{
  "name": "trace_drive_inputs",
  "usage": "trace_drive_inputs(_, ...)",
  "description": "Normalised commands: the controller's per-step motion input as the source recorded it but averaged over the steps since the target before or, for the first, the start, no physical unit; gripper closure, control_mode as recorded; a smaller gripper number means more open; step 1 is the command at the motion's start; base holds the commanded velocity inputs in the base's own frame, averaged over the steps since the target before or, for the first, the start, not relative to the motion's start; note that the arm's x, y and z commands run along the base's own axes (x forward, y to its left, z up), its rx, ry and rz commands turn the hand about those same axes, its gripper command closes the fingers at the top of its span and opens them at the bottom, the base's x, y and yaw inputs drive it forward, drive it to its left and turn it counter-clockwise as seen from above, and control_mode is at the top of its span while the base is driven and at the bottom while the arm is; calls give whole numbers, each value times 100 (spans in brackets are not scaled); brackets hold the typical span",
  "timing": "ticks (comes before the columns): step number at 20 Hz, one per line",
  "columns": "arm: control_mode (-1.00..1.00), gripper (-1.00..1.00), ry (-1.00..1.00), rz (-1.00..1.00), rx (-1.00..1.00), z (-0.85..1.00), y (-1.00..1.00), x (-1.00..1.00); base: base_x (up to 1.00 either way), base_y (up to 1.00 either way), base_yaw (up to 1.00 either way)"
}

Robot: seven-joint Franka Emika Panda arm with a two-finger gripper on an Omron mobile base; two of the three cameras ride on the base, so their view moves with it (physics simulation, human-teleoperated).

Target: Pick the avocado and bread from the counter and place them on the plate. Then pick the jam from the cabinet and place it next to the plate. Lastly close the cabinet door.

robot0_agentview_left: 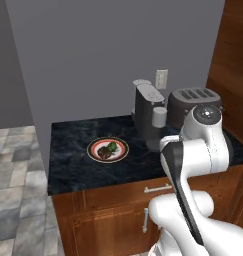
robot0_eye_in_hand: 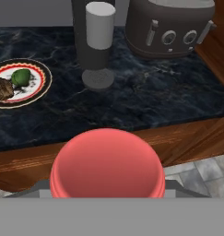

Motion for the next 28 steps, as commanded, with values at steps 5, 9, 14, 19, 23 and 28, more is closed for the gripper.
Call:
trace_drive_inputs(5, 100, 100, 0, 0, 0, 0, 0, 0, 44, 29, 4)
trace_drive_inputs(9, 100, 100, 0, 0, 0, 0, 0, 0, 38, 28, 4)
trace_drive_inputs(14, 100, 100, 0, 0, 0, 0, 0, 0, 25, 26, 3)
trace_drive_inputs(19, 100, 100, 0, 0, 0, 0, 0, 0, 9, 26, 0)
trace_drive_inputs(23, 100, 100, 0, 0, 0, 0, 0, 0, 9, 27, 0)
trace_drive_inputs(28, -100, 100, 1, 0, -7, -16, 28, 4, 0, 0, 0)
